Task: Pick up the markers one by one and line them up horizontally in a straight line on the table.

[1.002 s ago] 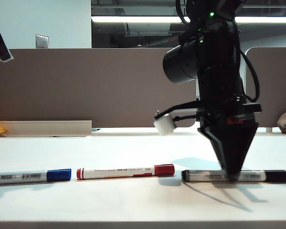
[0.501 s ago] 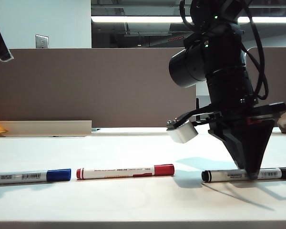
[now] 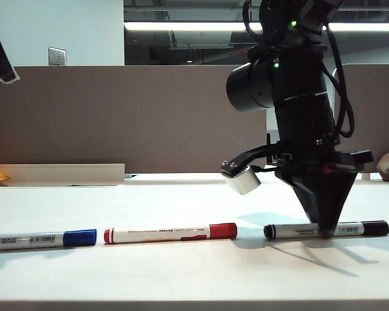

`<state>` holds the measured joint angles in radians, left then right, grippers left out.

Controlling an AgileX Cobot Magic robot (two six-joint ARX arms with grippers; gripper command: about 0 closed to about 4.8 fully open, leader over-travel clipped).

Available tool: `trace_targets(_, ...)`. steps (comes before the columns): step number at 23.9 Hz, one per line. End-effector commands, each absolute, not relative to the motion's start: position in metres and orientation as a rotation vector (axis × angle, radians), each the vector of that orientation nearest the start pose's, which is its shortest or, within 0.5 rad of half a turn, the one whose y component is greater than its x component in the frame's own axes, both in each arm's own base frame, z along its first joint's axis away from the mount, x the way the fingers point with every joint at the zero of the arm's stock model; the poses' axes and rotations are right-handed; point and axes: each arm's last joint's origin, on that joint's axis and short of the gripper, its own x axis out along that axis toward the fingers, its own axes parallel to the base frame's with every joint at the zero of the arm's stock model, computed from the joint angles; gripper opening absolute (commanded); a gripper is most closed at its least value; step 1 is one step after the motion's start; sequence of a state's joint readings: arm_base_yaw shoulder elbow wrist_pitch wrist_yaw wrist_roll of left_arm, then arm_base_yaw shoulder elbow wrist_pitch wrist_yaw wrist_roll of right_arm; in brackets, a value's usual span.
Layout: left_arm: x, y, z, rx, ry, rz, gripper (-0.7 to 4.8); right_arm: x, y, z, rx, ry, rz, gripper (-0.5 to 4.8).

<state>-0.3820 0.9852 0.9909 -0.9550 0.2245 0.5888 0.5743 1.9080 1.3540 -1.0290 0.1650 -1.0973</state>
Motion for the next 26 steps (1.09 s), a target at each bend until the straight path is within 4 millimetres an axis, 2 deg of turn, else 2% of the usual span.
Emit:
trace_targets(1, 0.160, -0.072, 0.309, 0.598, 0.747, -0.828, 0.79, 0.298, 0.188, 0.175, -1.420, 1.157, 1.142, 0.80)
trace_targets(5, 0.160, -0.072, 0.309, 0.599, 0.742, -0.827, 0.79, 0.301, 0.191, 0.176, -1.399, 1.123, 1.108, 0.80)
trace_targets(13, 0.161, -0.072, 0.309, 0.599, 0.737, -0.825, 0.79, 0.297, 0.198, 0.175, -1.381, 1.099, 1.145, 0.80)
trace_targets(26, 0.161, -0.072, 0.309, 0.598, 0.734, -0.825, 0.79, 0.290, 0.199, 0.175, -1.369, 1.136, 1.194, 0.81)
